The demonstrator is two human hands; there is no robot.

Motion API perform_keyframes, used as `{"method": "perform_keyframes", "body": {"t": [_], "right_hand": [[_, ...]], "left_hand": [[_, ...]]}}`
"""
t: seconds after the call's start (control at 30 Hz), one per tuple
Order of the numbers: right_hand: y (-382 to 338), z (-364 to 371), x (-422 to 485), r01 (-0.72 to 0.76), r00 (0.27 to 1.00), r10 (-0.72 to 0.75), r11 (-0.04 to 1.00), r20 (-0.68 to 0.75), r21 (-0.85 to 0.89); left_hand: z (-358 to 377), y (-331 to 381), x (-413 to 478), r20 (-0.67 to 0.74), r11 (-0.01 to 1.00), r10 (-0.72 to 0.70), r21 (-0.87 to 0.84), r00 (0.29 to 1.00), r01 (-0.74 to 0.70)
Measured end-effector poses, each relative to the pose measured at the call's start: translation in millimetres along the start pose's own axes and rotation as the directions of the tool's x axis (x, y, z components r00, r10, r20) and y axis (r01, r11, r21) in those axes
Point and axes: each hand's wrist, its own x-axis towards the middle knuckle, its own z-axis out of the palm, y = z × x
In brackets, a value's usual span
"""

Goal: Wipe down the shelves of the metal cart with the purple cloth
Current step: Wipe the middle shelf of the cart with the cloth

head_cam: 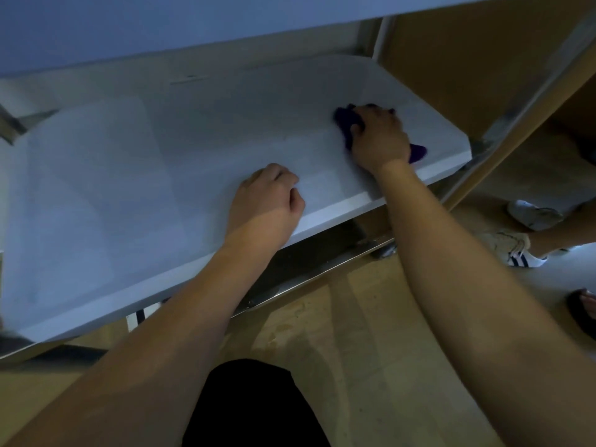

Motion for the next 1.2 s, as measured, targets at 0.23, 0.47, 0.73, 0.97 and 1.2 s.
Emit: {"method": "perform_keyframes", "body": {"t": [0.23, 0.47, 0.73, 0.97, 1.2], "right_hand": [[-44, 16, -12, 0.365, 0.912, -0.387, 0.917, 0.135, 0.162], [-25, 9, -13, 0.081, 0.997, -0.082, 0.996, 0.013, 0.027], [-57, 19, -34, 0.306, 0.944, -0.32, 0.94, 0.08, 0.151], [-60, 18, -33, 0.284, 0.953, -0.294, 0.95, 0.07, 0.128], [-109, 27, -53, 0.175, 0.981, -0.179, 0.983, 0.074, 0.053]], "left_hand": [[-2, 1, -1, -0.013, 1.0, -0.003, -0.011, 1.0, 0.003], [-4, 7, -3, -0.024, 0.999, -0.038, -0.005, 0.999, 0.038], [-10, 2, -8, -0.087, 0.989, -0.144, -0.033, 0.986, 0.142], [-56, -60, -42, -0.077, 0.993, -0.112, 0.028, 0.991, 0.114], [-73, -99, -78, -0.129, 0.983, -0.159, 0.074, 0.979, 0.169]]}}
